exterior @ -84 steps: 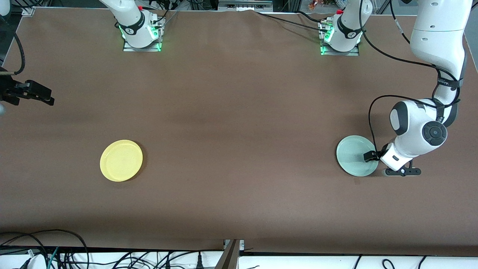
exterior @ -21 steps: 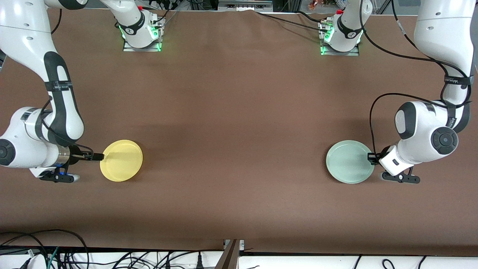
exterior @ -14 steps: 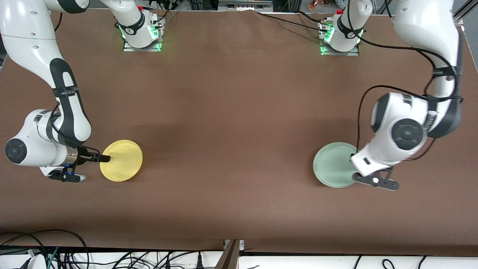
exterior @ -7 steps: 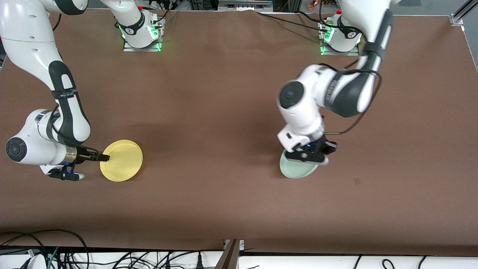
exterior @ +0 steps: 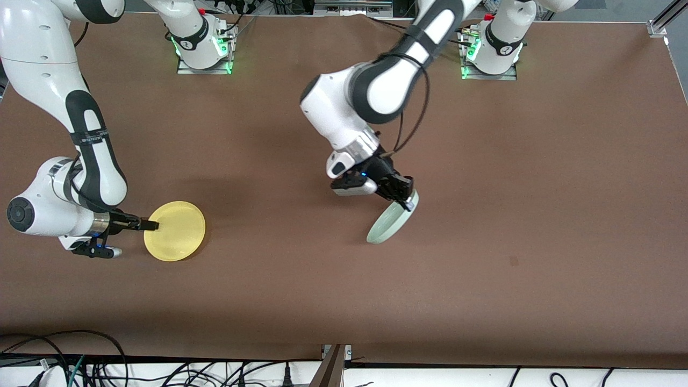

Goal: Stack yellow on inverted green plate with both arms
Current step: 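Flip the green plate with the left gripper while the right gripper grasps the yellow plate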

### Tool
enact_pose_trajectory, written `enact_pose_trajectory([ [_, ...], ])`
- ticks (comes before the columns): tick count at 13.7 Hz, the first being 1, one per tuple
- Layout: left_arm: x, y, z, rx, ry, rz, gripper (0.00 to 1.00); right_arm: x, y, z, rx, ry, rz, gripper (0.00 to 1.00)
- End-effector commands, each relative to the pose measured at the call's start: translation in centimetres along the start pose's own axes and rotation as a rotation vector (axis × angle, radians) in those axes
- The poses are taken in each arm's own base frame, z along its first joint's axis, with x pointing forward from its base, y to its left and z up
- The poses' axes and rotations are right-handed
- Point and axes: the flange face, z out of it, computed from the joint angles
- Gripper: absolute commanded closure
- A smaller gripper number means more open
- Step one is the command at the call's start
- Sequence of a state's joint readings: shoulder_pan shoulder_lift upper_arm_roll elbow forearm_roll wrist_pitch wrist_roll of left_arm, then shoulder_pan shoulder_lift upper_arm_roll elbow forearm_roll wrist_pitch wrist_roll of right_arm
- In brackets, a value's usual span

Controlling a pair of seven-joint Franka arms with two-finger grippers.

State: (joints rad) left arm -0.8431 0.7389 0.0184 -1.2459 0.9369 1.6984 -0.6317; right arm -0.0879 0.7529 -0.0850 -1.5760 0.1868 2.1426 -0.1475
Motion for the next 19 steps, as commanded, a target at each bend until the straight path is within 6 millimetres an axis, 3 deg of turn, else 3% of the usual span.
enact_pose_trajectory([
  [1,0.6,3.2,0.2,0.13,0.062,0.016,1.0,-0.1,0.2,0.3,0.026,0.009,-0.015,0.37],
  [4,-0.3,7.4,2.3,0.196,0.094,-0.003,1.0,-0.1,0.2,0.3,0.026,0.006,-0.015,0.53],
  [6,-0.5,8.6,3.3,0.209,0.105,-0.013,1.0,-0.2,0.2,0.4,0.027,0.0,-0.016,0.67],
  [9,-0.4,9.1,2.3,0.251,0.152,0.004,1.0,-0.2,0.2,0.4,0.028,-0.002,-0.038,0.96],
  [14,-1.8,11.7,0.7,0.267,0.17,0.009,1.0,-0.2,-0.2,-0.6,0.041,-0.012,-0.041,1.0],
  [17,-3.0,13.8,0.1,0.286,0.175,-0.003,1.0,0.4,-1.0,-3.0,0.06,-0.005,-0.048,1.0],
  [19,-4.1,15.4,-0.5,0.307,0.175,0.006,1.0,1.1,-1.9,-6.1,0.066,0.002,-0.069,1.0],
])
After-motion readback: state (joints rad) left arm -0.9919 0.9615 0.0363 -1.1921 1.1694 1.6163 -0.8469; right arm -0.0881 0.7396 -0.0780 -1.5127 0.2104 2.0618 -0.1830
